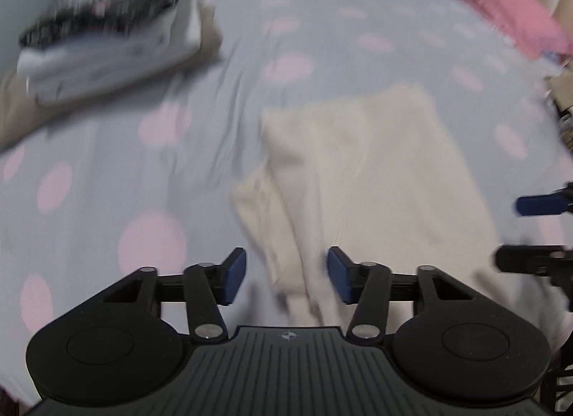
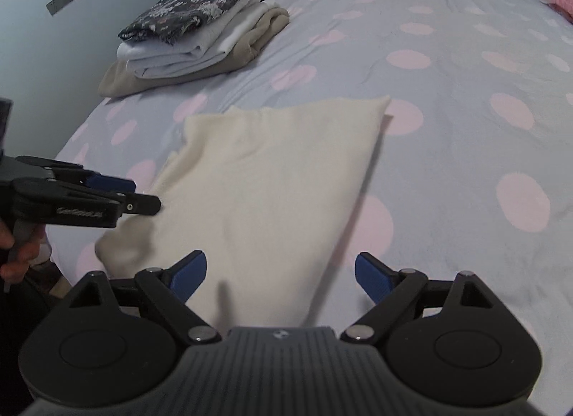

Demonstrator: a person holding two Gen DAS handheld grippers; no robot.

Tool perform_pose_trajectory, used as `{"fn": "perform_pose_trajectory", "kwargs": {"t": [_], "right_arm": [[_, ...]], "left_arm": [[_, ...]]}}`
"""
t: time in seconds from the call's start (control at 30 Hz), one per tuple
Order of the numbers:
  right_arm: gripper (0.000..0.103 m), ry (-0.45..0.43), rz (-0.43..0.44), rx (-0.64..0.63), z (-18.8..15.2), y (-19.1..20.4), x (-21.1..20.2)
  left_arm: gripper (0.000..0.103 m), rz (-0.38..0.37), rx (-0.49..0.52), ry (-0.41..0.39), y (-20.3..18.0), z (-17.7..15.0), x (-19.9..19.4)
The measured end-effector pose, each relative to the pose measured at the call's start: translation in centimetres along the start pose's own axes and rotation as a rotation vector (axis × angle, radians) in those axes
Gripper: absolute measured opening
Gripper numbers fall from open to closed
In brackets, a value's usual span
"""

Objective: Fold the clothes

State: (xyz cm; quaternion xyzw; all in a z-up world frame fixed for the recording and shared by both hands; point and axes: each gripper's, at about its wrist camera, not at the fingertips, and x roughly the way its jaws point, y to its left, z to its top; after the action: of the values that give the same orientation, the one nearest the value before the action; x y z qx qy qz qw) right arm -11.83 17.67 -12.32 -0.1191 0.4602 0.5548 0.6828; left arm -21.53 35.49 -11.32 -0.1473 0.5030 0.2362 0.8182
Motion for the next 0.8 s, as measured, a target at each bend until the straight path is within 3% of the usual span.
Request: {"fn": "perform_pose_trajectory", "kwargs": {"t": [0.2,0.47,0.6,0.8], "right_arm": [[0.091,0.022,0.016,0.004,-2.8,-0.9,0.0],[0.091,0.061,0.092,0.102,-4.4,-2.2,-0.1],[0.089,0.117,0.132,0.186,-5.0,-2.9,1.1],[0.086,0.123,0.186,0.290,-5.8,-4.3,1.8]], "left_arm": [[0.047,-0.014,-0.060,0.071,1.3,-1.2,1.6],[0.051,-0.084,-0.210,0.047,2.8,-2.7,-1.3],[0.052,-0.136,-0.283,0.128,3.0,-4.1,-0.3],[0.053,-0.198,-0.363,0.234,3.3,-5.2,2.1]]}}
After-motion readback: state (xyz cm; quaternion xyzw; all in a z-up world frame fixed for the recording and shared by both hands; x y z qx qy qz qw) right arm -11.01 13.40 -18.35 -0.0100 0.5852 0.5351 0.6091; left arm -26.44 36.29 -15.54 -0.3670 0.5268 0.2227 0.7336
